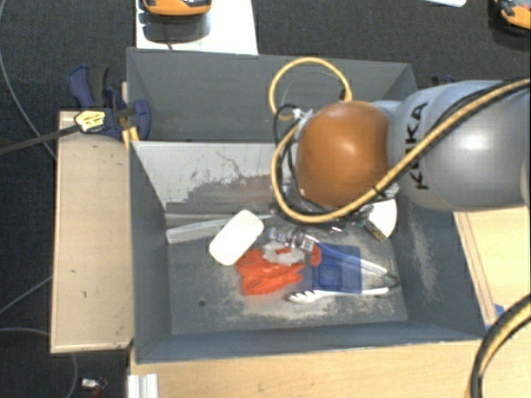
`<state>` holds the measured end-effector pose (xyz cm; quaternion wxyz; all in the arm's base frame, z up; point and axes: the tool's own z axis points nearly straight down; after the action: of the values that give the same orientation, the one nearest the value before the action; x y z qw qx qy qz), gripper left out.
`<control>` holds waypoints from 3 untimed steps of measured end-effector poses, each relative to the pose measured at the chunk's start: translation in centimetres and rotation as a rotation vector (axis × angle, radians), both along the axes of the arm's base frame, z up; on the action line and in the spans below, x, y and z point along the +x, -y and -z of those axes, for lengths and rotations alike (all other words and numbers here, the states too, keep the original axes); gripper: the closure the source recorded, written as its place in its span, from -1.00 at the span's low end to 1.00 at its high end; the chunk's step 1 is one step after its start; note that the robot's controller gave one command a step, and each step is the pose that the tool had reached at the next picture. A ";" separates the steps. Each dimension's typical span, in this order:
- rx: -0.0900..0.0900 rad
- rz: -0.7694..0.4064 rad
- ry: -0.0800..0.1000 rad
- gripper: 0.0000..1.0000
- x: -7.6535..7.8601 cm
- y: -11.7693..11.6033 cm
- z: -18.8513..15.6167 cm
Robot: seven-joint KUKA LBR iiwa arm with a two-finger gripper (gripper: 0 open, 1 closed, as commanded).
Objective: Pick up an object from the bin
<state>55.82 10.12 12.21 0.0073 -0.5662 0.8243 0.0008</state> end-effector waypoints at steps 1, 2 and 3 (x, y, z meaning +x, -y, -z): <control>-0.001 -0.217 0.011 1.00 0.8 -1.0 1.4; 0.002 -0.140 0.008 1.00 0.9 -1.8 1.7; 0.009 0.115 0.013 1.00 1.6 -1.4 4.3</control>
Offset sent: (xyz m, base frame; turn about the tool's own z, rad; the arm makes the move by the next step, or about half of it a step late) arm 0.0020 -0.0057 -0.0248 0.3167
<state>57.44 11.49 7.90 0.0151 -0.5180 0.8553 0.0004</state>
